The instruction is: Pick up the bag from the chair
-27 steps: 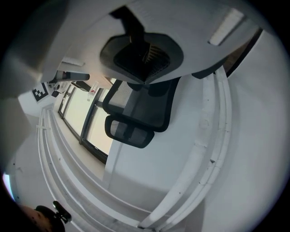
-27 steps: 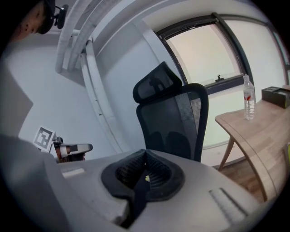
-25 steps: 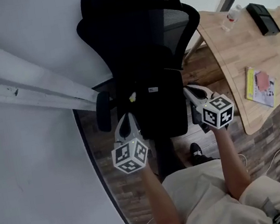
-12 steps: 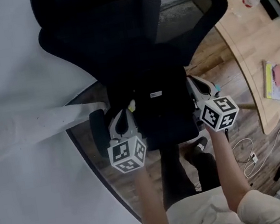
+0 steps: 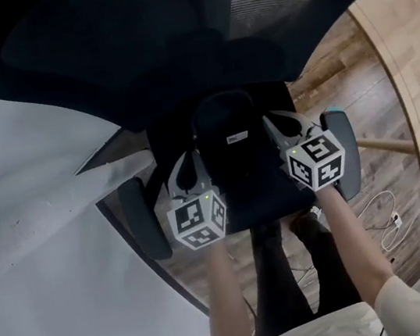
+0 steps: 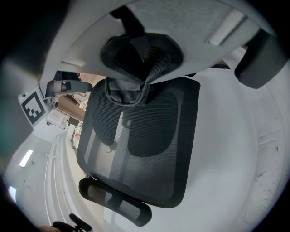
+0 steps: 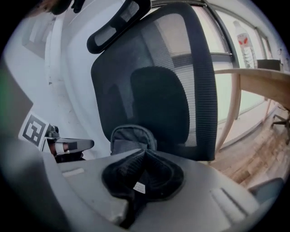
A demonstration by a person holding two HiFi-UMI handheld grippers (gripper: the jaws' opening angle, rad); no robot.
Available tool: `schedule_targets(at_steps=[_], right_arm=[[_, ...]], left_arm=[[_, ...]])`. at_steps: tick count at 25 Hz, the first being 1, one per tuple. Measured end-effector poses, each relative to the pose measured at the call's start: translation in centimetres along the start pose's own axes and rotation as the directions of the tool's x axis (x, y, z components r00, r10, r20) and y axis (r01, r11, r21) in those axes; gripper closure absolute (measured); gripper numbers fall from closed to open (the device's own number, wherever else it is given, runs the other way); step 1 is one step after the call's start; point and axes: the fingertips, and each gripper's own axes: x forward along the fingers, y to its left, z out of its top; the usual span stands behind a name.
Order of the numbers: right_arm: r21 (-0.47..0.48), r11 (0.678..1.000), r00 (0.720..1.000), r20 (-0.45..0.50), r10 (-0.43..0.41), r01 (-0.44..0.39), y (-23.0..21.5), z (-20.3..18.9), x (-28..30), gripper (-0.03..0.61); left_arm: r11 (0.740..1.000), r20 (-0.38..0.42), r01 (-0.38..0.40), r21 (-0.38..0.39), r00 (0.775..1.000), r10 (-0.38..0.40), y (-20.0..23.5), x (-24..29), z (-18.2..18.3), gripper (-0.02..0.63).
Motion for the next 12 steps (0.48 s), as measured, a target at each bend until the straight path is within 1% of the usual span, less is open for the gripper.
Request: schedule_targets(at_steps=[2,3,4,5,6,7,8,9,10,12], right_arm=[[-0.002,1.0,1.0,-0.011,0.007,-0.007,-0.2,-1.0,1.3,0.575],[0.01,1.0,1.0,-0.011,0.016,-0.016,-0.2,-1.4,1.8,0.509],[0.027,0.999,1.0,-0.008,0.027,-0.027,-0.2,-1.7,2.2,0.474],[0.041,0.998,0.999,-0.004,0.039,-0.039,-0.1,-1.9,2.7,0.47],[0.05,0.998,0.999,0.001,0.049,-0.049,0.0,-2.1,3.2,0.447],[0.054,0.997,0.998,0.003,0.058,-0.058,0.0,-2.2,3.6,0.406],[0.057,0.996,0.998,0.004,0.065,-0.065,-0.1,-2.4,4.0,0.351],[0.062,0.996,0.997,0.004,0.071,-0.071,-0.3,-2.5,4.3,0.309],[0.071,0.995,0.997,0.006,0.076,-0.076,-0.4,-2.7,4.6,0.302],[0.093,0.993,0.997,0.015,0.078,-0.079,-0.8,-2.8,5.1,0.301]], left_arm=[[1.0,0.006,0.002,0.003,1.0,-0.002,0.3,1.3,-0.7,0.606],[1.0,0.008,0.015,0.004,1.0,-0.015,0.3,2.0,-1.1,0.606],[0.999,0.01,0.037,0.002,0.999,-0.037,0.2,2.6,-1.4,0.604],[0.998,0.013,0.061,-0.001,0.998,-0.061,0.1,3.2,-1.6,0.585],[0.997,0.018,0.08,-0.001,0.997,-0.08,0.0,3.8,-1.7,0.552],[0.996,0.025,0.094,0.002,0.995,-0.094,-0.1,4.3,-1.7,0.526],[0.995,0.032,0.103,0.007,0.994,-0.103,-0.2,4.9,-1.6,0.499],[0.994,0.036,0.108,0.013,0.993,-0.109,-0.3,5.4,-1.4,0.461],[0.994,0.037,0.111,0.017,0.993,-0.111,-0.3,5.8,-1.3,0.429],[0.993,0.028,0.118,0.024,0.993,-0.118,-0.2,6.6,-1.2,0.401]])
